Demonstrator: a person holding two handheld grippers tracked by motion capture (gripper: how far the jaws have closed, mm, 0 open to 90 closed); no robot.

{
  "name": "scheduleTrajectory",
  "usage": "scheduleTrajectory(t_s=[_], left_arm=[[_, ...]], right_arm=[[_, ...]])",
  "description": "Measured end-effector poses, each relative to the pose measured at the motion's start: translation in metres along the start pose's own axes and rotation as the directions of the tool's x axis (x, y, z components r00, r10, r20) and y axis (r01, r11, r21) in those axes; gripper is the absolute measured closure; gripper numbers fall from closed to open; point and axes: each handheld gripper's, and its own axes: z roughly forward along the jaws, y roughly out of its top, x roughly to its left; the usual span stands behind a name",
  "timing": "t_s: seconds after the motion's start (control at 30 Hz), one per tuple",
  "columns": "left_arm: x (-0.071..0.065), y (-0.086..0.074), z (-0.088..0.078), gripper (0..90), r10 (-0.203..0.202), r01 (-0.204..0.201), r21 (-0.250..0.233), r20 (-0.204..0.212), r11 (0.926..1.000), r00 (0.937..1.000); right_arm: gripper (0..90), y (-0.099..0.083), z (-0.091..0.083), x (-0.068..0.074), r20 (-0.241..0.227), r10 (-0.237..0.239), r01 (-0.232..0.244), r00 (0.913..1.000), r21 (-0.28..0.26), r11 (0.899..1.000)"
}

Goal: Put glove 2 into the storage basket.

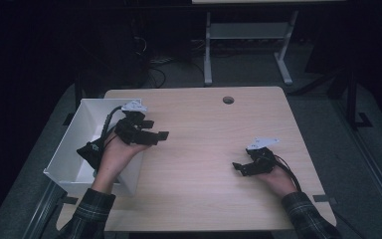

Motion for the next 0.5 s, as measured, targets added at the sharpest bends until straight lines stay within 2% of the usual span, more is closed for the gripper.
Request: scheduleTrajectory(t_s=[0.27,0.43,0.5], left_arm=[[-0.029,-0.011,0.035,26.3,0.043,-0.045,0.043,0.053,0.9981,0.9977],[-0.04,-0.028,0.062,24.5,0.067,-0.074,0.074,0.098,0.9945,0.993],[-0.044,-0.036,0.072,22.9,0.087,-0.098,0.095,0.109,0.9907,0.9902]], right_arm=[[18.5,0.0,0.0,0.0,-0.001,0.0,0.0,1.0,-0.001,1.0],[18.5,0.0,0.0,0.0,-0.002,-0.002,0.002,1.0,-0.001,1.0],[18.4,0.0,0.0,0.0,-0.002,-0.002,0.002,1.0,-0.001,1.0]])
